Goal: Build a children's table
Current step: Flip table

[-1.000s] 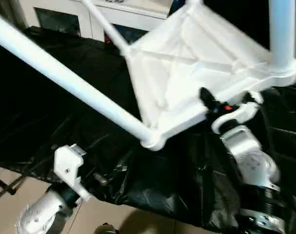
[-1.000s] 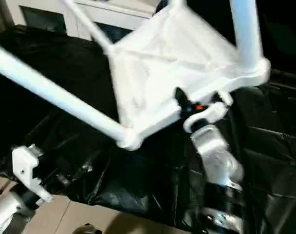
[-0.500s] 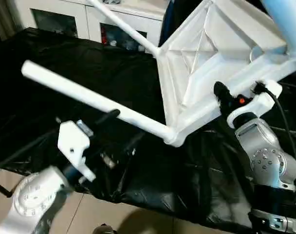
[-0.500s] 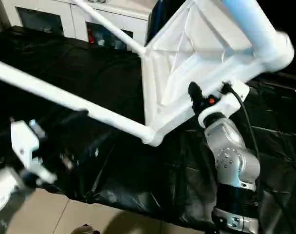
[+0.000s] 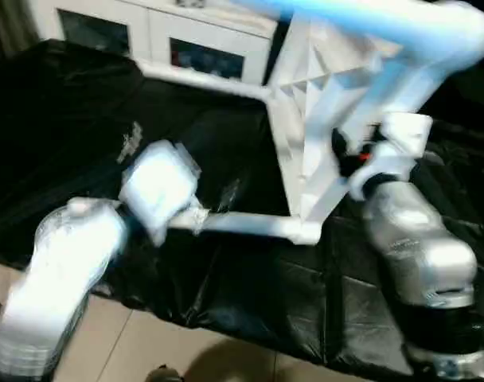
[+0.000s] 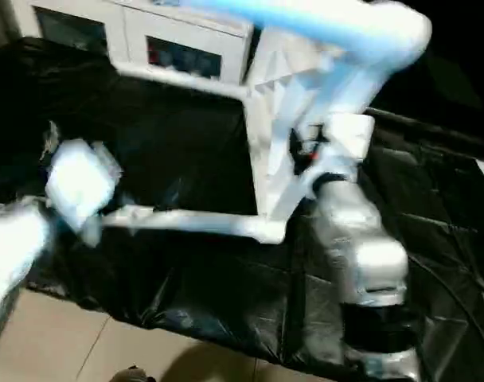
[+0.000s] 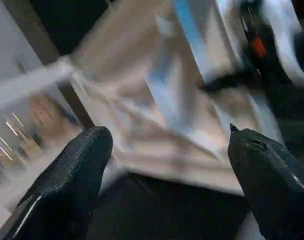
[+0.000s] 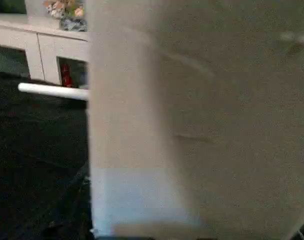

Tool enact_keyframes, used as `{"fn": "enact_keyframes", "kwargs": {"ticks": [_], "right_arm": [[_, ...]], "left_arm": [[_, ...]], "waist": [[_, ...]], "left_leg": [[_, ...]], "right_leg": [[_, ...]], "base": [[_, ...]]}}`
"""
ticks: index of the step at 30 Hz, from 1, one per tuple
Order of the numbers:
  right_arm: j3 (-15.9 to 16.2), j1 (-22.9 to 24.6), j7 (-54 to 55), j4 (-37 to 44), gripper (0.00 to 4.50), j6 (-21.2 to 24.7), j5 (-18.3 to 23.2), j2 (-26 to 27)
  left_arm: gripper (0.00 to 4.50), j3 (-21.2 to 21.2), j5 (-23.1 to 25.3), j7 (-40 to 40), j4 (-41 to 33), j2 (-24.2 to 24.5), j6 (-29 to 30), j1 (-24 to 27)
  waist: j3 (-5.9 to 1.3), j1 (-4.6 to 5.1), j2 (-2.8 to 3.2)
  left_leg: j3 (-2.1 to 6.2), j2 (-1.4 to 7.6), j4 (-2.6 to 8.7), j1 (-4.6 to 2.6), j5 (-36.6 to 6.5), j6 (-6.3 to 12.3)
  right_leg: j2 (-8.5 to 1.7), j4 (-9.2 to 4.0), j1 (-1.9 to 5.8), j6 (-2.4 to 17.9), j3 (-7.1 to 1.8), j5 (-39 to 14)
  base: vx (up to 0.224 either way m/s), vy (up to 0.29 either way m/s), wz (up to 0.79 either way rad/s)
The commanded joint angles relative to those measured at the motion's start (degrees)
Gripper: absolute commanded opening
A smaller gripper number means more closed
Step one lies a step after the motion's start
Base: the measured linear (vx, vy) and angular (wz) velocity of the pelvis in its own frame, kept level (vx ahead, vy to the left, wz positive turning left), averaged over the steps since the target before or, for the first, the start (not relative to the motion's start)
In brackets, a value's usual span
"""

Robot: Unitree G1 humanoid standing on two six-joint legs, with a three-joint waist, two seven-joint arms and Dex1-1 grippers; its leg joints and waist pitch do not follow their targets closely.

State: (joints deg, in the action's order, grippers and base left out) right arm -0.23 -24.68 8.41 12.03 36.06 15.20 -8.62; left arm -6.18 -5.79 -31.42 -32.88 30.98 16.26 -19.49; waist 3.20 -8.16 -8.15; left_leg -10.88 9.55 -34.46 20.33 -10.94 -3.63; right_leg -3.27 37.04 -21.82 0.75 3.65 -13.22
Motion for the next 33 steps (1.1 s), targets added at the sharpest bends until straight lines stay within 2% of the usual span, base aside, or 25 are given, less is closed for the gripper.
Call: {"fn": "enact_keyframes", "kwargs": {"ticks": [1, 3, 5, 6, 7, 8, 11, 12, 13, 14, 15, 16, 18, 21, 22, 24, 25, 26, 27, 28, 29, 30, 31, 32, 33], "right_arm": [[-0.9, 1.14, 1.65, -0.28, 1.98, 1.76, -2.15, -0.69], [0.34, 1.17, 1.73, -0.42, 1.98, 2.04, -3.4, -0.43], [1.2, 1.15, 1.48, -0.61, 2.53, 2.14, -3.94, -0.41], [1.72, 1.13, 1.3, -0.78, 2.53, 2.11, -4.19, -0.31], [1.96, 1.11, 1.09, -0.84, 2.69, 2.05, -4.24, -0.15], [2.06, 1.09, 1.08, -0.85, 2.75, 2.07, -4.31, -0.08], [2.19, 0.97, 1.01, -0.95, 2.97, 2.01, -4.6, 0.22], [2.18, 0.97, 0.72, -1.06, 3.06, 1.84, -4.57, 0.22], [1.97, 1.28, -0.02, -1.35, 3.06, 1.48, -4.63, 0.0], [1.76, 1.6, -0.63, -1.61, 3.06, 1.19, -4.63, -0.21], [1.71, 1.69, -0.79, -1.69, 3.06, 1.12, -4.62, -0.27], [1.41, 2.26, -1.61, -2.18, 3.06, 0.85, -4.52, -0.68], [0.95, 3.08, -3.0, -2.85, 3.06, 0.55, -4.34, -1.26], [0.87, 3.36, -3.7, -3.2, 3.06, 0.5, -4.18, -1.53], [1.2, 3.5, -5.37, -4.07, 3.06, 0.07, -3.82, -2.3], [0.9, 3.52, -6.55, -4.96, 3.06, -0.18, -3.06, -2.26], [0.66, 3.54, -6.75, -5.16, 3.06, -0.21, -2.78, -1.97], [0.43, 3.48, -6.72, -5.67, 3.06, -0.68, -2.82, -1.77], [0.42, 3.33, -6.81, -6.8, 3.06, -1.62, -3.23, -1.57], [0.42, 3.33, -6.82, -6.81, 3.06, -1.64, -3.23, -1.57], [0.69, 3.07, -7.06, -8.35, 3.06, -2.9, -3.69, -1.21], [0.73, 3.02, -7.09, -8.55, 3.06, -3.07, -3.75, -1.14], [0.81, 2.93, -7.14, -8.93, 3.06, -3.38, -3.87, -1.02], [1.0, 2.64, -7.61, -9.69, 3.06, -4.24, -3.93, -0.75], [1.02, 2.4, -7.81, -10.18, 2.9, -4.9, -3.91, -0.47]], "left_arm": [[4.22, -1.08, 0.74, -0.65, -0.26, -0.35, -0.82, -0.74], [4.22, -1.21, 2.12, -0.18, 0.32, -0.54, -2.02, -3.51], [4.22, -1.24, 3.01, 0.09, 0.82, -0.39, -2.66, -5.31], [4.22, -1.29, 4.73, 0.36, 1.62, 0.37, -4.06, -7.45], [4.22, -1.34, 6.59, 0.62, 2.54, 1.33, -5.79, -9.18], [4.22, -1.21, 7.48, 0.78, 3.01, 1.85, -6.74, -9.93], [4.22, 0.28, 10.82, 1.99, 4.48, 3.83, -10.12, -11.84], [4.22, 0.6, 11.82, 2.27, 4.8, 4.37, -11.02, -12.12], [4.22, 1.38, 13.11, 2.97, 5.47, 4.98, -13.05, -12.54], [4.22, 2.01, 14.0, 3.56, 5.97, 5.35, -14.53, -12.89], [4.22, 2.16, 14.19, 3.72, 6.08, 5.41, -14.84, -12.98], [4.22, 2.65, 15.01, 4.56, 6.62, 5.57, -16.54, -13.53], [4.22, 2.41, 16.19, 4.78, 8.18, 6.34, -17.82, -13.92], [4.22, 1.97, 17.91, 4.99, 9.7, 7.45, -18.9, -13.73], [4.22, 1.94, 20.82, 7.04, 12.29, 8.14, -18.94, -14.28], [4.22, 1.93, 23.52, 8.75, 14.74, 8.25, -18.96, -15.0], [4.22, 2.02, 24.21, 9.12, 15.45, 8.32, -19.38, -15.17], [4.22, 1.94, 25.35, 9.73, 16.54, 8.53, -19.21, -15.58], [4.22, 2.1, 27.38, 11.41, 18.86, 8.78, -19.8, -16.7], [4.22, 2.1, 27.39, 11.43, 18.89, 8.78, -19.82, -16.71], [4.22, 2.32, 29.13, 13.26, 22.11, 9.12, -20.35, -18.73], [4.22, 2.34, 29.32, 13.46, 22.55, 9.19, -20.46, -19.01], [4.22, 2.38, 29.69, 13.84, 23.41, 9.31, -20.68, -19.55], [4.22, 2.35, 30.01, 14.32, 25.37, 9.46, -21.4, -20.92], [4.22, 2.3, 30.08, 14.67, 26.73, 9.37, -21.85, -21.86]], "waist": [[-2.87, 0.55, 1.34], [-2.97, 0.61, 1.27], [-3.1, 0.43, 1.24], [-3.03, 0.44, 1.14], [-2.99, 0.35, 1.13], [-3.14, 0.52, 1.48], [-3.17, 0.67, 1.52], [-3.2, 0.71, 1.57], [-3.22, 0.69, 1.62], [-3.23, 0.68, 2.0], [-3.27, 0.68, 1.88], [-3.29, 0.6, 2.08], [-3.17, 0.39, 2.03], [-3.11, 0.39, 2.17], [-3.1, 0.39, 2.29], [-3.03, 0.36, 2.35], [-3.03, 0.26, 2.78], [-3.02, 0.3, 2.56], [-2.99, 0.26, 2.61], [-3.04, 0.25, 2.76], [-2.99, 0.18, 2.8], [-3.04, 0.11, 3.28], [-3.05, 0.12, 3.07], [-3.0, 0.09, 3.32], [-3.05, 0.08, 3.3]], "left_leg": [[1.96, 3.55, 4.6, -1.18, -9.07, -7.14], [1.96, 3.49, 4.55, -1.05, -9.89, -7.42], [1.91, 3.44, 4.44, -1.23, -10.2, -7.42], [2.05, 3.48, 4.51, -1.02, -10.05, -7.42], [2.02, 3.42, 4.51, -1.06, -10.14, -7.22], [2.16, 3.43, 4.49, -1.04, -10.13, -7.6], [2.29, 3.53, 4.48, -1.02, -10.49, -7.9], [2.23, 3.55, 4.4, -0.98, -9.92, -7.99], [2.21, 3.56, 4.39, -0.99, -9.69, -7.99], [2.23, 3.54, 4.42, -0.94, -9.99, -8.0], [2.23, 3.58, 4.41, -0.96, -9.95, -8.0], [2.22, 3.57, 4.38, -1.06, -10.15, -7.99], [2.26, 3.63, 4.46, -1.13, -11.01, -7.95], [2.32, 3.63, 4.59, -1.09, -12.21, -8.01], [2.35, 3.65, 4.6, -1.13, -12.68, -7.99], [2.41, 3.65, 4.63, -1.19, -13.98, -7.72], [2.5, 3.7, 4.66, -1.29, -14.5, -7.75], [2.62, 3.76, 4.69, -1.27, -14.94, -7.69], [2.6, 3.76, 4.7, -1.25, -15.2, -7.64], [2.62, 3.73, 4.67, -1.25, -15.07, -7.5], [2.65, 3.71, 4.69, -1.3, -15.02, -7.43], [2.65, 3.67, 4.66, -1.32, -15.15, -7.44], [2.66, 3.58, 4.64, -1.22, -15.21, -7.21], [2.81, 3.61, 4.76, -1.14, -15.26, -7.19], [2.81, 3.71, 4.73, -1.23, -15.43, -7.13]], "right_leg": [[-4.87, -3.97, 1.41, 1.09, -3.47, -5.67], [-4.88, -4.01, 1.45, 0.89, -3.51, -5.7], [-4.86, -4.01, 1.37, 0.79, -3.54, -5.83], [-4.92, -4.0, 1.57, 0.9, -3.51, -5.78], [-4.84, -4.28, 1.44, 0.54, -3.53, -6.34], [-4.84, -4.02, 1.58, 0.53, -3.46, -5.69], [-4.93, -3.92, 1.6, 0.68, -3.4, -5.24], [-5.01, -3.73, 1.64, 1.28, -3.43, -4.48], [-5.02, -3.72, 1.63, 1.45, -3.43, -4.18], [-4.94, -3.76, 1.66, 1.54, -3.46, -3.41], [-4.92, -3.67, 1.72, 1.68, -3.42, -3.02], [-4.92, -3.59, 1.63, 2.19, -3.37, -2.28], [-5.02, -3.69, 1.59, 2.51, -3.35, -3.13], [-5.09, -3.78, 1.52, 2.69, -3.36, -4.87], [-5.13, -3.86, 1.44, 2.72, -3.39, -5.77], [-5.23, -4.14, 1.34, 2.74, -3.42, -7.72], [-5.32, -4.16, 1.24, 2.9, -3.4, -8.16], [-5.41, -4.18, 1.29, 3.4, -3.35, -8.63], [-5.47, -4.26, 1.22, 3.77, -3.37, -8.99], [-5.47, -4.27, 1.22, 4.14, -3.36, -8.59], [-5.47, -4.27, 1.19, 4.29, -3.35, -8.6], [-5.44, -4.23, 1.11, 4.42, -3.34, -8.42], [-5.46, -4.3, 1.2, 4.69, -3.35, -8.26], [-5.58, -4.24, 1.35, 5.09, -3.32, -8.52], [-5.61, -4.31, 1.28, 5.37, -3.28, -8.49]], "base": [[0.0, 0.0, 0.0], [0.0, 0.0, 0.0], [0.0, 0.0, 0.0], [0.0, 0.0, 0.0], [0.0, 0.0, 0.0], [0.0, 0.0, 0.0], [0.0, 0.0, 0.0], [0.0, 0.0, 0.0], [0.0, 0.0, 0.0], [0.0, 0.0, 0.0], [0.0, 0.0, 0.0], [0.0, 0.0, 0.0], [0.0, 0.0, 0.0], [0.0, 0.0, 0.0], [0.0, 0.0, 0.0], [0.0, 0.0, 0.0], [0.0, 0.0, 0.0], [0.0, 0.0, 0.0], [0.0, 0.0, 0.0], [0.0, 0.0, 0.0], [0.0, 0.0, 0.0], [0.0, 0.0, 0.0], [0.0, 0.0, 0.0], [0.0, 0.0, 0.0], [0.0, 0.0, 0.0]]}}
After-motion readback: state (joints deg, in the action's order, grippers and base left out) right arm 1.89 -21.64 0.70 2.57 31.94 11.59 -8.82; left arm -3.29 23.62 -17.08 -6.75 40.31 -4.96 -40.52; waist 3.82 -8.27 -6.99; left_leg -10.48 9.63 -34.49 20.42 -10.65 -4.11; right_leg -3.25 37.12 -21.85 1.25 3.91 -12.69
